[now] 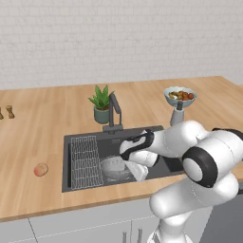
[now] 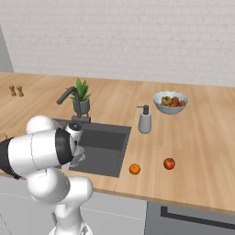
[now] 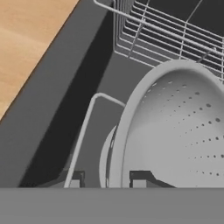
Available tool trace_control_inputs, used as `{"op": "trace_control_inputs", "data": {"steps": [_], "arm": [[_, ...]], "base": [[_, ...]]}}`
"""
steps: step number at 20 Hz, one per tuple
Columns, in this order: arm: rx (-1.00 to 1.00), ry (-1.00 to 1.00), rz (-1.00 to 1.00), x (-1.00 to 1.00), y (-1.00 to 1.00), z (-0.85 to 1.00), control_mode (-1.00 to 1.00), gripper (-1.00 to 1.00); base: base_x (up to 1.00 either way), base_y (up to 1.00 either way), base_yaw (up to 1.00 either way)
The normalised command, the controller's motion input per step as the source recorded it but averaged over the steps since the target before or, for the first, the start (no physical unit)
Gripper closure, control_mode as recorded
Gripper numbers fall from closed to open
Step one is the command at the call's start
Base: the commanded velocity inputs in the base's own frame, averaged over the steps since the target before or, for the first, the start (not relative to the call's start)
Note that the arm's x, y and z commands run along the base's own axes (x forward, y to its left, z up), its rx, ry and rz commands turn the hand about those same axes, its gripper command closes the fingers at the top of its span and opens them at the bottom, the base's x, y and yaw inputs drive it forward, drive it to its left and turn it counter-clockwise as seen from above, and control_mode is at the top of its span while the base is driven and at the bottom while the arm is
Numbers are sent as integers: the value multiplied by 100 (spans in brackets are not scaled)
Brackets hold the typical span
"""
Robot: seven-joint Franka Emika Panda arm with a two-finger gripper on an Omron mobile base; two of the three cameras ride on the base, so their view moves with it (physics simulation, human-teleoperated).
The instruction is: Put the colander in the sink, put the tangerine, peach, apple in the colander, and turn on the sink faucet and pour water over the colander.
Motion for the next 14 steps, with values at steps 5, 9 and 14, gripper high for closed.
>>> {"op": "trace_control_inputs", "data": {"steps": [5,9,14], "arm": [[0,-7,-1,23,-17,-1,-100,100],[0,0,-2,34,-19,0,-100,100],[0,0,0,53,-1,0,-100,100]], "base": [[0,0,0],[0,0,0],[0,0,0]]}}
